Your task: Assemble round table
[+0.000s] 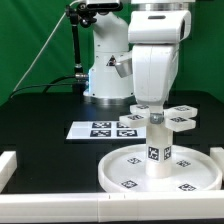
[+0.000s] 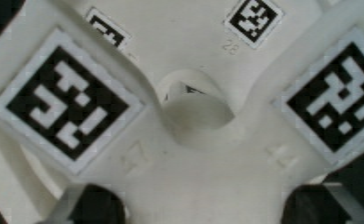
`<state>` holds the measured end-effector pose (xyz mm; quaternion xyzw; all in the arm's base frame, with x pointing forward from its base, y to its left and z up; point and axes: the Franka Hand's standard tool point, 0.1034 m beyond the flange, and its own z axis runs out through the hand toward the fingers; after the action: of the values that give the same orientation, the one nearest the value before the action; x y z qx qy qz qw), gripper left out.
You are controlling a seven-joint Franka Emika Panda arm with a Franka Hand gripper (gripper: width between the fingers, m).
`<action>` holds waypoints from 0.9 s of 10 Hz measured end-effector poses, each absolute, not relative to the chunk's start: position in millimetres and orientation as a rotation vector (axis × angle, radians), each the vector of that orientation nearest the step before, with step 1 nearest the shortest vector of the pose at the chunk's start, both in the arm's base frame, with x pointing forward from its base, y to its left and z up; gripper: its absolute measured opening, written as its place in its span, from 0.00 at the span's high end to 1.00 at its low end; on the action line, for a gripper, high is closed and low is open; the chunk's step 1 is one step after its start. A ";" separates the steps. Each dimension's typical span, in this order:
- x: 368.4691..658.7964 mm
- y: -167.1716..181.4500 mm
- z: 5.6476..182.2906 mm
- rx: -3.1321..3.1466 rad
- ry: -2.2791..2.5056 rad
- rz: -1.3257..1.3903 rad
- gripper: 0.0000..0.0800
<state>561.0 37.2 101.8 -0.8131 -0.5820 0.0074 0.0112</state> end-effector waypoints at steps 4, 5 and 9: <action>560.8 36.8 101.8 -2.712 -1.536 0.027 0.45; 560.6 34.6 101.8 -2.794 -1.382 0.032 0.45; 559.5 32.5 101.8 -2.987 -0.876 0.029 0.45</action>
Offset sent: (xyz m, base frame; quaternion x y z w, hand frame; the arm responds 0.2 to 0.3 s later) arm 0.0000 0.0000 0.0000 0.0000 0.0000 0.1938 0.9810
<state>559.5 32.5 101.8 -0.9595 -0.2813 0.0093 0.0144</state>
